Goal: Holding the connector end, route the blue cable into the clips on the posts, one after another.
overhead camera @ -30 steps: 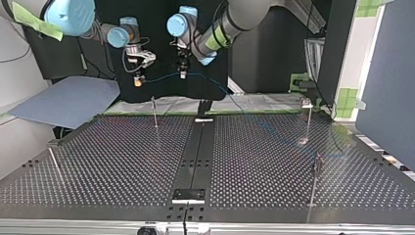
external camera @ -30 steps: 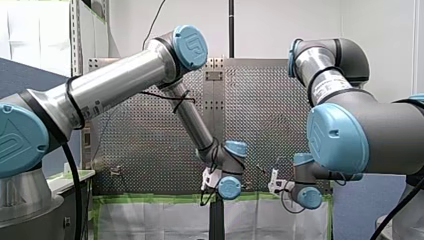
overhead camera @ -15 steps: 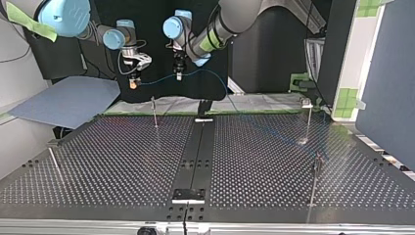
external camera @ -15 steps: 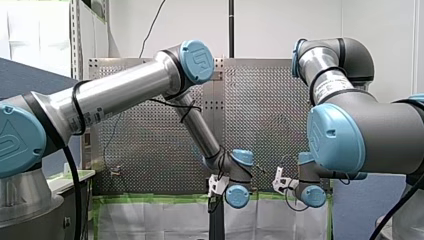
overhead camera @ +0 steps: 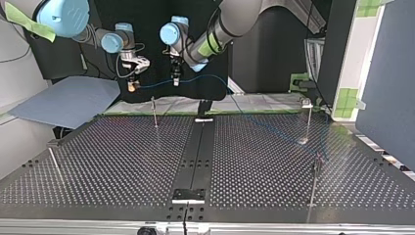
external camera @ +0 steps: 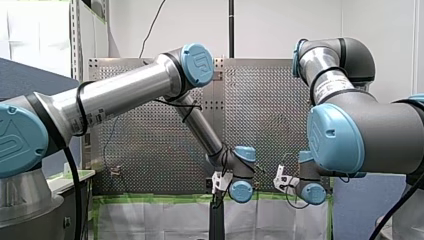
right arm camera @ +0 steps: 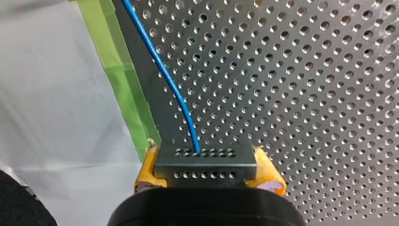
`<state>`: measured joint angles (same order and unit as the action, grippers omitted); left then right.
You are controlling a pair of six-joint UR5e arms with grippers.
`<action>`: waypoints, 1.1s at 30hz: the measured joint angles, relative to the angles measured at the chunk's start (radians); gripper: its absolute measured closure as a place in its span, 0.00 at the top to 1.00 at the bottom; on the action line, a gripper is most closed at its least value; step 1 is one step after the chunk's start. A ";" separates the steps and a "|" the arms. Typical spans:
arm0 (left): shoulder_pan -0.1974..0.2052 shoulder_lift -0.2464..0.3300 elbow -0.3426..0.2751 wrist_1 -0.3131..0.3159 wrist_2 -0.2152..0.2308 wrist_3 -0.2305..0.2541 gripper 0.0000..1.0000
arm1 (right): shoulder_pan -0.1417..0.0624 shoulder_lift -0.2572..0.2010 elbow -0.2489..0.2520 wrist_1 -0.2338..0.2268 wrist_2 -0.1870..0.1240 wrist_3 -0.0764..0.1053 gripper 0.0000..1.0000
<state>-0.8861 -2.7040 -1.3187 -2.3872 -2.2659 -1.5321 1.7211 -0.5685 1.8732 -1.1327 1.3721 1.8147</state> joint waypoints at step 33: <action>0.043 -0.119 0.163 0.021 0.124 -0.089 0.00 | -0.059 0.041 -0.060 0.006 -0.083 0.102 0.00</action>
<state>-0.8432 -2.8228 -1.1553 -2.3666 -2.1417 -1.6209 1.6623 -0.5272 1.8127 -1.1263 1.2894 1.9171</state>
